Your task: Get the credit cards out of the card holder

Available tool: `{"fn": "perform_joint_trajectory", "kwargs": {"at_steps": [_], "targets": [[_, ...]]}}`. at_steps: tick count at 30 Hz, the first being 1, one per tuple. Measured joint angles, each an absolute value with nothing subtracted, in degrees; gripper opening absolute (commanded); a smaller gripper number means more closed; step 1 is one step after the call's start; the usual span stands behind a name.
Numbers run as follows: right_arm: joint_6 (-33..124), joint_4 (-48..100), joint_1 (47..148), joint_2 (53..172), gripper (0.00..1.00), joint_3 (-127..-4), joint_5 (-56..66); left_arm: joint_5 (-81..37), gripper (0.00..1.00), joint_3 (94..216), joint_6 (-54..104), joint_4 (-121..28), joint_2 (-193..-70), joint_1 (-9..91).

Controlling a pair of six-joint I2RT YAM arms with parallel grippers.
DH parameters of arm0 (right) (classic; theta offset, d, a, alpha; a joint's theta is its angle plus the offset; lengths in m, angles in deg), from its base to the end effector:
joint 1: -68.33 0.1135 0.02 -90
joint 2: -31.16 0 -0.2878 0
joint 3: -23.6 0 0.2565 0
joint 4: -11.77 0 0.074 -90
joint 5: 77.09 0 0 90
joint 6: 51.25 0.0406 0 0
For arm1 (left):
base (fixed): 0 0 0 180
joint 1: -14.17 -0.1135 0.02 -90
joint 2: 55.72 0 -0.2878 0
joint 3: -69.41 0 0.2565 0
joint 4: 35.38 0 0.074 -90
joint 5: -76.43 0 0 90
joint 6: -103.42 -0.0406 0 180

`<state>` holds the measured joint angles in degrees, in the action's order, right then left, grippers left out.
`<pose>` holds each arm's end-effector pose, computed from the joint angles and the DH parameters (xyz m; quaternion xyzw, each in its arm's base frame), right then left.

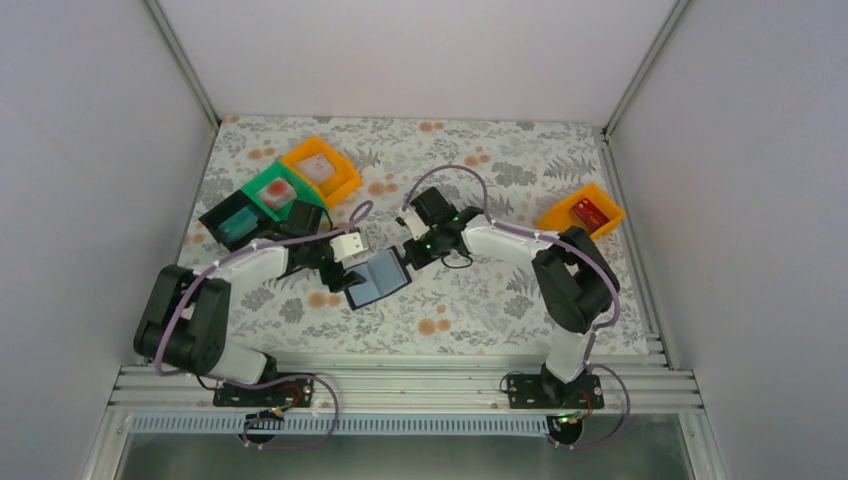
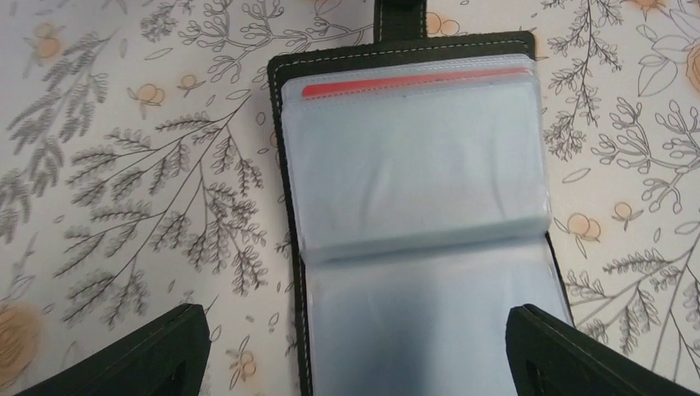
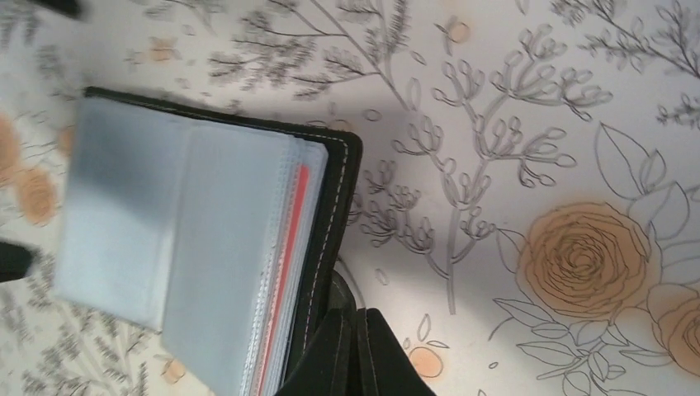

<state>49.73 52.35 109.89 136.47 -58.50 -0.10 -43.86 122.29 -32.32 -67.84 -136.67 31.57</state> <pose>0.2797 0.2602 0.1881 -0.2800 0.9267 0.1987 0.1532 0.2369 -0.0957 0.1821 0.5454 0.7606 -0.1849 0.2999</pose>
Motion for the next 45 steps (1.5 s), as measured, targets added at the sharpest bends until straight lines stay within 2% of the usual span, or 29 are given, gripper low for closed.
{"fn": "perform_joint_trajectory", "kwargs": {"at_steps": [2,4,11,19,23,31,32,34,35,40,45], "targets": [[47.78,52.28,109.87,135.49,0.04,-58.50,-1.44,-45.39,0.93,123.34,-32.14,-67.30,-139.56,31.57],[45.69,52.11,109.87,134.18,0.04,-58.50,-3.45,-46.70,0.99,123.58,-31.99,-66.75,-141.52,31.55],[39.54,51.67,109.87,131.47,0.05,-58.55,-12.67,-51.72,1.00,124.04,-32.97,-66.27,-144.30,31.53],[42.12,50.79,109.61,133.54,0.30,-59.77,-17.30,-50.39,1.00,124.91,-32.93,-63.76,-149.19,31.53],[44.90,49.35,109.50,136.23,0.32,-59.16,-18.46,-49.32,1.00,124.65,-32.78,-62.23,-149.63,31.53],[48.79,45.96,109.50,137.68,0.29,-57.74,-20.82,-48.80,0.98,123.95,-32.67,-59.91,-150.90,31.47],[49.23,45.22,109.50,137.68,0.26,-57.61,-21.44,-48.82,0.97,123.95,-32.69,-59.84,-150.92,31.44],[50.23,43.78,109.50,137.68,0.10,-57.24,-22.64,-48.95,0.98,123.90,-32.71,-59.78,-150.92,31.40],[50.87,43.17,109.50,137.68,0.05,-57.11,-22.94,-49.04,0.98,123.86,-32.84,-59.74,-150.92,31.40],[51.87,43.12,109.48,137.68,0.04,-57.37,-21.13,-50.43,1.00,123.86,-34.46,-61.24,-150.35,30.55],[46.38,45.72,109.50,137.61,0.04,-59.09,-21.94,-55.83,1.00,126.68,-38.79,-66.40,-149.41,27.77]]}}
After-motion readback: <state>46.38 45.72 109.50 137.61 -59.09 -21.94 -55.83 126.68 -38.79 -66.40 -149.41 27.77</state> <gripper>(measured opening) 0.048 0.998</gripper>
